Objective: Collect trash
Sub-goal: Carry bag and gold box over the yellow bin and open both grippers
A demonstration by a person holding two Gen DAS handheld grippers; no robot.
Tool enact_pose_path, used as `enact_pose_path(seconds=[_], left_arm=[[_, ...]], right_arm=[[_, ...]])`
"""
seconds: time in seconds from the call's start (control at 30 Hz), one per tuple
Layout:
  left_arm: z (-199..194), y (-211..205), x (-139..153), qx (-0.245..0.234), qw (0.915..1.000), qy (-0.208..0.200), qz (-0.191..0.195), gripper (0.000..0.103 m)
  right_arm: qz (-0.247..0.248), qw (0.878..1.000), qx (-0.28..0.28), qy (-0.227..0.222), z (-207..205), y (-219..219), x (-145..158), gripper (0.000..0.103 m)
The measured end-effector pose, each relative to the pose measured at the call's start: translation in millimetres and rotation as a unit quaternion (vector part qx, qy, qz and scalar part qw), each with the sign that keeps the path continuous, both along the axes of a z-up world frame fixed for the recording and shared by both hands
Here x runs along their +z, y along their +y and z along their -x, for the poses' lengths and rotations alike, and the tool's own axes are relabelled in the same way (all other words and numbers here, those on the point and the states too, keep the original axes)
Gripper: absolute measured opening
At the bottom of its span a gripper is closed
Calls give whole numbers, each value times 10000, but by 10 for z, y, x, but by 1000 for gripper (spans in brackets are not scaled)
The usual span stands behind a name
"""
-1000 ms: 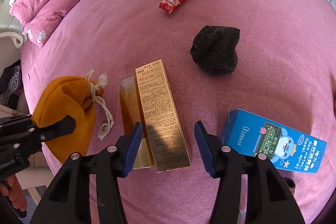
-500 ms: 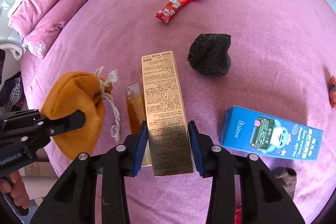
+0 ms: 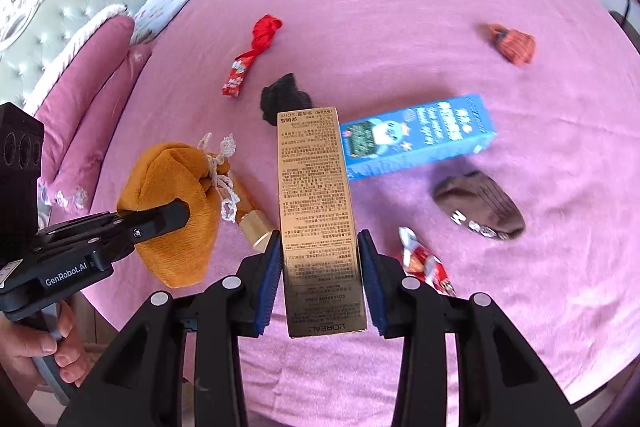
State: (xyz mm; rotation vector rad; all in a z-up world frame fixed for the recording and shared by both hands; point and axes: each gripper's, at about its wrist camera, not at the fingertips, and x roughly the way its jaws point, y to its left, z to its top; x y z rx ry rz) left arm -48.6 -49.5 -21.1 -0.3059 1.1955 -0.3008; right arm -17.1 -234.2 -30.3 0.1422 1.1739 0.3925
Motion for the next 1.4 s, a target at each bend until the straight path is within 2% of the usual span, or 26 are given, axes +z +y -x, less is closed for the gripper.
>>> enact_pose_path(seconds=[0.2,0.4,0.53,0.67,0.9,1.07,1.2,1.33,1.37,1.4], left_arm=[[112,-850,56,-916,9957,3,119,9],[366,-1920,8,-1866,9821,176,180,9],[567,-2627,-47,-2487,9680,282,175,9],[810,-3279,-142,-3087,9502,402,161,9],[1421,-4168,-491,-4138,9083,614,-62,9],[1825,-4513,-915,-4661,8796,899,-325,9],[1962,-4646,-1157,-4800,8694,1130,-328,9],[2024,-4776,-1294,-4939,8610,1155,-370,12],[2023,-4799,-1328,-4945,8600,1207,-355,18],[2020,-4834,-1358,-4953,8588,1259,-350,36]], right_arm=[[-140,9939,-1094,40,503,-854,101,36],[-134,9791,-2027,71,1146,-1742,84,36],[-81,9654,-2605,124,1626,-2328,5,36],[-98,9488,-3145,274,2129,-2848,-164,36],[-160,9164,-3952,610,2910,-3420,-555,36],[-283,8987,-4288,872,3317,-3571,-907,36],[-510,8862,-4499,980,3544,-3701,-1115,36],[-510,8844,-4524,1028,3606,-3751,-1218,36],[-494,8852,-4499,1074,3609,-3760,-1240,37],[-392,8867,-4467,1129,3598,-3757,-1251,50]])
